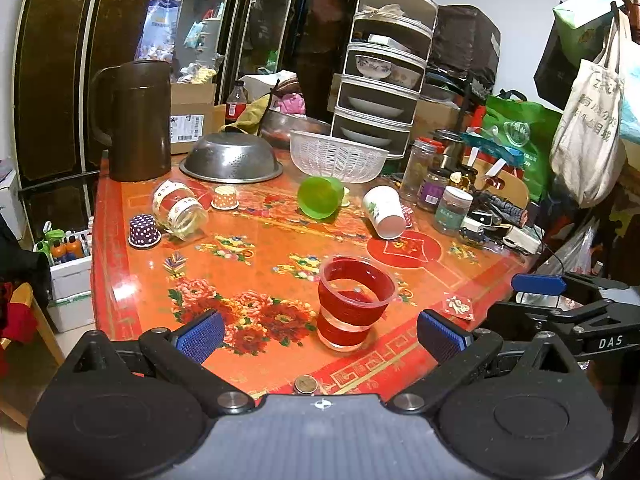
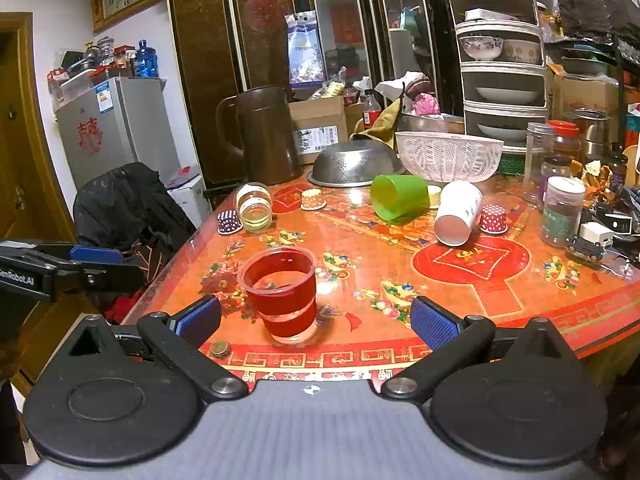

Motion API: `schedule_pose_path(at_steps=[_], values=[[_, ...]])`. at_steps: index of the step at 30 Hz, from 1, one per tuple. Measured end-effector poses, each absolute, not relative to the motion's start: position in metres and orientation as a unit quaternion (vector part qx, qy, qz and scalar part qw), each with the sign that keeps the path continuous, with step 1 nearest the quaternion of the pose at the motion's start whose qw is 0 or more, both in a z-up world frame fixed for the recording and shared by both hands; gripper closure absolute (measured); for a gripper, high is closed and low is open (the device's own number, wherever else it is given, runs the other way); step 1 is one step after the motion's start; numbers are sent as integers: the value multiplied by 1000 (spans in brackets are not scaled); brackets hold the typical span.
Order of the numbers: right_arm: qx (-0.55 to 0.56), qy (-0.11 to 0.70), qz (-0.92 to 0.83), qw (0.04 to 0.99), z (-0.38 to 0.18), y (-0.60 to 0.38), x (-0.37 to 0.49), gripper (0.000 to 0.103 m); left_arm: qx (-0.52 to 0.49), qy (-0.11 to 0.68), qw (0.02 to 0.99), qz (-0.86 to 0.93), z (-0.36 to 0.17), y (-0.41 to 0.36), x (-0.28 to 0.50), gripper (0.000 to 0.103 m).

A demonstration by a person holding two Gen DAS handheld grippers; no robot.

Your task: Flip cup upright

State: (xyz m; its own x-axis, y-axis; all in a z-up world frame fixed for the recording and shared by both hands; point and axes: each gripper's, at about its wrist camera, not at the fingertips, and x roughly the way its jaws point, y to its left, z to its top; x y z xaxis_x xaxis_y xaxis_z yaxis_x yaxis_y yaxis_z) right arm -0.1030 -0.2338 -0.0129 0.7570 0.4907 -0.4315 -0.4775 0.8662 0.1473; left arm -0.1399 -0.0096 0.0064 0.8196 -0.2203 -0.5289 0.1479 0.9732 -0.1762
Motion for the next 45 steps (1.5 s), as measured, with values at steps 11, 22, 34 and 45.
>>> schedule_pose_path(at_steps=[11,22,34,45], values=[[16,238,262,935,-12,-232,-102,1,-62,287,951,-98,6,-11,-139,0],[16,235,265,935,-12,-231,-103,1,-63,288,951,-93,4,-11,-138,0],[15,234,267,935,-10,-230,-104,1,-61,290,951,-90,3,-11,-137,0],[18,233,271,934,-10,-230,-103,1,-62,290,951,-88,3,-10,-136,0]])
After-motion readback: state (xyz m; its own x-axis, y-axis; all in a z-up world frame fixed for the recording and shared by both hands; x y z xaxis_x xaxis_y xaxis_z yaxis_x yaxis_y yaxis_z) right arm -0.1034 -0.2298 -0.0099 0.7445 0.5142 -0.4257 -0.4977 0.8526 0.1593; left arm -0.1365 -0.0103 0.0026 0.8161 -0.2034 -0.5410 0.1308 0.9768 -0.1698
